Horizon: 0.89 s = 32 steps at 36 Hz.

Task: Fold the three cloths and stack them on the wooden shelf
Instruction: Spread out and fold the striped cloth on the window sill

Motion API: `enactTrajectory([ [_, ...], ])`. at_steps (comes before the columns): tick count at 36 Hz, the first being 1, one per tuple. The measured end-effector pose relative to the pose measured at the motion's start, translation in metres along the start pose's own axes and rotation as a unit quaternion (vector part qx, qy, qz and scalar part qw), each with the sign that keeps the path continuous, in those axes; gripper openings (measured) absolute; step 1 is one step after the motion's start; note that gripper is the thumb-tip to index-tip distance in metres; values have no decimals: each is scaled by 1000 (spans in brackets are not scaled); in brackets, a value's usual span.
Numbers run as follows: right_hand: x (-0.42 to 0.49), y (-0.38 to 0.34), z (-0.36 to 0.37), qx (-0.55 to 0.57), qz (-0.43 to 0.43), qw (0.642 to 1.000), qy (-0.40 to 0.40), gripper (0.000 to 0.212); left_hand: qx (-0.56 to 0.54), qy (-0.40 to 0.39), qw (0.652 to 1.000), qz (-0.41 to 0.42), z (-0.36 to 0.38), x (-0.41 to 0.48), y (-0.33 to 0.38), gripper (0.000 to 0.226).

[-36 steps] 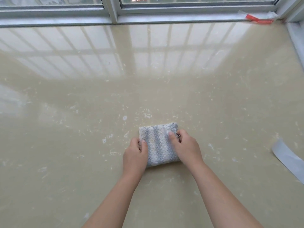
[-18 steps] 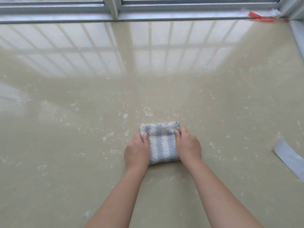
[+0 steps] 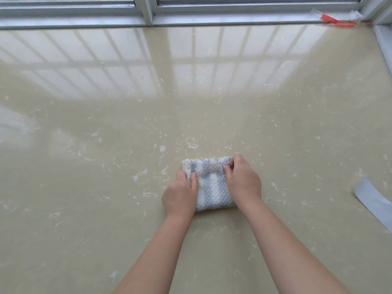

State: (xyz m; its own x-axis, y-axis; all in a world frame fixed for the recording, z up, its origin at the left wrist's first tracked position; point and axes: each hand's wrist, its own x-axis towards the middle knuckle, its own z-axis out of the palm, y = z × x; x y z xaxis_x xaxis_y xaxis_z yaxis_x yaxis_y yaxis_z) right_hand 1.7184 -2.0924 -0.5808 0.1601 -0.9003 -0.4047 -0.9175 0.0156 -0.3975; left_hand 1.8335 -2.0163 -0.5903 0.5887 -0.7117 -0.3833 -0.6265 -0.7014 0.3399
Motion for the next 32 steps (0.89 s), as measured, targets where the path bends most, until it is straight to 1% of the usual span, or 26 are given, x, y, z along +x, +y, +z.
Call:
enactTrajectory([
  [4, 1, -1, 1, -17, -7, 1000, 7, 18, -10, 21, 1000, 0, 1, -1, 0, 34],
  [12, 8, -1, 3, 11, 49, 999, 13, 16, -31, 22, 999, -27, 4, 0, -1, 34],
  [16, 9, -3, 4, 27, 61, 998, 18, 20, -49, 19, 998, -42, 0, -1, 2, 31],
  [18, 8, -3, 1, 49, 65, 995, 50, 23, -65, 28, 996, -57, -4, -3, 1, 29],
  [20, 4, -1, -1, 59, 49, 990, 118, 27, -96, 80, 990, -66, -8, -5, -2, 31],
  [21, 0, 0, -1, 60, 33, 985, 157, 28, -105, 126, 985, -52, -9, -5, -5, 33],
  [22, -4, 1, 0, 61, 9, 980, 191, 30, -100, 171, 980, -19, -8, -6, -8, 33],
  [24, -13, 2, 5, 56, -63, 968, 236, 32, -62, 243, 965, 77, -4, -7, -14, 31],
  [25, -17, 2, 9, 50, -105, 962, 248, 31, -50, 260, 955, 136, 1, -8, -17, 30],
  [27, -25, 1, 19, 35, -190, 951, 243, 30, -39, 249, 937, 241, 9, -9, -20, 33],
  [28, -28, 0, 26, 29, -230, 946, 226, 32, -29, 233, 932, 277, 13, -9, -21, 35],
  [30, -31, -4, 40, 19, -290, 940, 180, 34, -9, 189, 929, 318, 20, -6, -22, 40],
  [32, -31, -5, 53, 4, -293, 947, 131, 40, 7, 137, 935, 326, 27, -1, -25, 46],
])
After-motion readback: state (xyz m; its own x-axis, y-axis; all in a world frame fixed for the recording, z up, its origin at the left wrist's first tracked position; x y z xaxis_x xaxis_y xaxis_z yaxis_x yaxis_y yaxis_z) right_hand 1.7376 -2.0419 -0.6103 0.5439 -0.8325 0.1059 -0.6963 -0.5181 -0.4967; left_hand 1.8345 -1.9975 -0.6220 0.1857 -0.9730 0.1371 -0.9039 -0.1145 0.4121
